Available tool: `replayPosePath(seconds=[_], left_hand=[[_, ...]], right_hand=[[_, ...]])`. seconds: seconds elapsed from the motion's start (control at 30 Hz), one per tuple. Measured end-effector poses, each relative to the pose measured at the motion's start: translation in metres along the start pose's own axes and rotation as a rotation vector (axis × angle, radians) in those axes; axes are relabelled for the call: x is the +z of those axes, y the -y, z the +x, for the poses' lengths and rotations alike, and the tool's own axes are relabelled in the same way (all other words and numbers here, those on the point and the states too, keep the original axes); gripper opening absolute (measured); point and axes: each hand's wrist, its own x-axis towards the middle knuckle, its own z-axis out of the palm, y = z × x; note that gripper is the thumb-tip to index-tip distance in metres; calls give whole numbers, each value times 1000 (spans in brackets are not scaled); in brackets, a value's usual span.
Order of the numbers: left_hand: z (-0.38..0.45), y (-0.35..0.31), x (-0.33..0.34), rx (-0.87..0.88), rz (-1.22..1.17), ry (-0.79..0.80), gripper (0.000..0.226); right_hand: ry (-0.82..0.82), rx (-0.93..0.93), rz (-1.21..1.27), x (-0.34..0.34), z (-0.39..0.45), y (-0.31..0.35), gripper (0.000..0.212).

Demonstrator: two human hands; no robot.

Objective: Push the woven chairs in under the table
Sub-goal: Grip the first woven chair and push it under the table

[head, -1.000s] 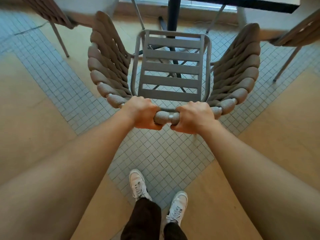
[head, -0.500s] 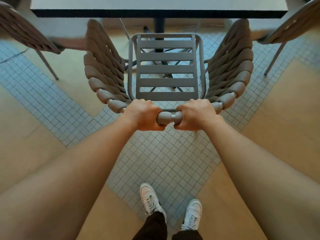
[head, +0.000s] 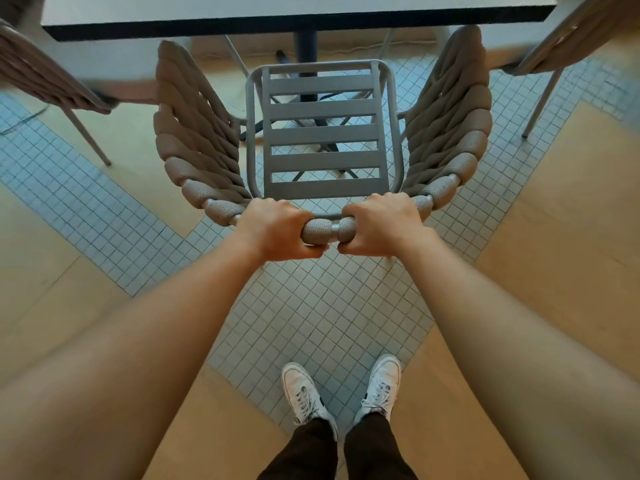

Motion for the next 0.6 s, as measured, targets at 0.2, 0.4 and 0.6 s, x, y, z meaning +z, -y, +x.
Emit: replayPosePath(seconds=[0.2, 0.4, 0.6], left_hand=[[-16, -23, 27, -336, -126, -414, 54], [0, -55, 22, -1481, -1113, -704, 119], [12, -56, 12, -1592, -1783, -972, 103]], right_hand=[[-591, 172, 424, 22, -37, 2, 56], [-615, 1135, 1610, 18, -21, 2, 136], [-665, 1161, 2141, 15, -10, 2, 93]])
